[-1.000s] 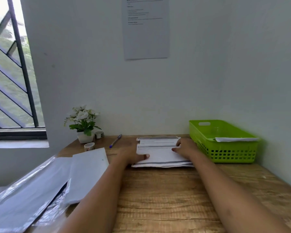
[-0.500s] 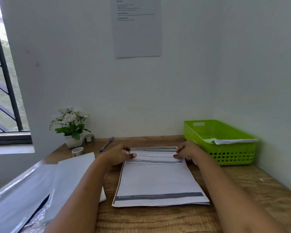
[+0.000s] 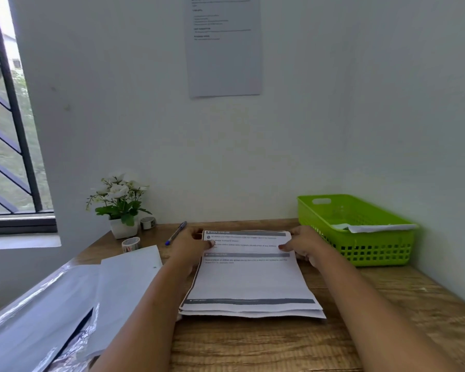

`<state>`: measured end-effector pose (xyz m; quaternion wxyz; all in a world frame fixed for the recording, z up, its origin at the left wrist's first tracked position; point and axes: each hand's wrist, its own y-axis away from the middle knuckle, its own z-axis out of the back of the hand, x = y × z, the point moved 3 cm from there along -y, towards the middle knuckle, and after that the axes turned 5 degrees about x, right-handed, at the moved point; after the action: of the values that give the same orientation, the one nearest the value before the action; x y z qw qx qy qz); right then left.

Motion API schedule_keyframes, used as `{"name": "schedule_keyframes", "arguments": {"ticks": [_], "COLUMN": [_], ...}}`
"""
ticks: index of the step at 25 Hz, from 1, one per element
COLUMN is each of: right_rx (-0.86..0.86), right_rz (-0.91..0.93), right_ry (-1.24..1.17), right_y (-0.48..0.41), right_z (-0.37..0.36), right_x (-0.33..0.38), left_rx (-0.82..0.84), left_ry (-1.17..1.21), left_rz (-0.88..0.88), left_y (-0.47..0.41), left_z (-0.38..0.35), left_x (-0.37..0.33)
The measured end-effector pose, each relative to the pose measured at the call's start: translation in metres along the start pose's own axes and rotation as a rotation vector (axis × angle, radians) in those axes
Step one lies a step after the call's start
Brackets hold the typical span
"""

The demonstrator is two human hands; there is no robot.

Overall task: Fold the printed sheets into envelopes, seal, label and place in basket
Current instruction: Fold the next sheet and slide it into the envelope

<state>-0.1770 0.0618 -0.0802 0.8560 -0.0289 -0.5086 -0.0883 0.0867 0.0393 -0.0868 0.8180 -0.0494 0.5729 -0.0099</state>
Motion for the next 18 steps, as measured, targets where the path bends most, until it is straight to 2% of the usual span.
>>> {"name": "schedule_keyframes", "arguments": {"ticks": [4, 12, 15, 18], "right_rx": [-0.117, -0.143, -0.038, 0.013], "right_rz": [0.124, 0.170, 0.319, 0.396], "right_ry": [-0.284, -0.573, -0.590, -0.468], "right_y": [-0.001, 0.006, 0.011, 0.011], "right_z": [0.002, 0.007, 0.007, 0.004], "right_x": [0.006, 0.016, 0.022, 0.022], "left_rx": [-0.042, 0.126, 0.162, 0.157], "left_ry": [0.276, 0.321, 0.349, 0.389], "left_rz": [-0.050, -0.210, -0.247, -0.260], "left_y": [0.003, 0.009, 0.010, 0.010], "left_z": [0.005, 0.003, 0.000, 0.000], "left_x": [-0.005, -0.017, -0.019, -0.018]}}
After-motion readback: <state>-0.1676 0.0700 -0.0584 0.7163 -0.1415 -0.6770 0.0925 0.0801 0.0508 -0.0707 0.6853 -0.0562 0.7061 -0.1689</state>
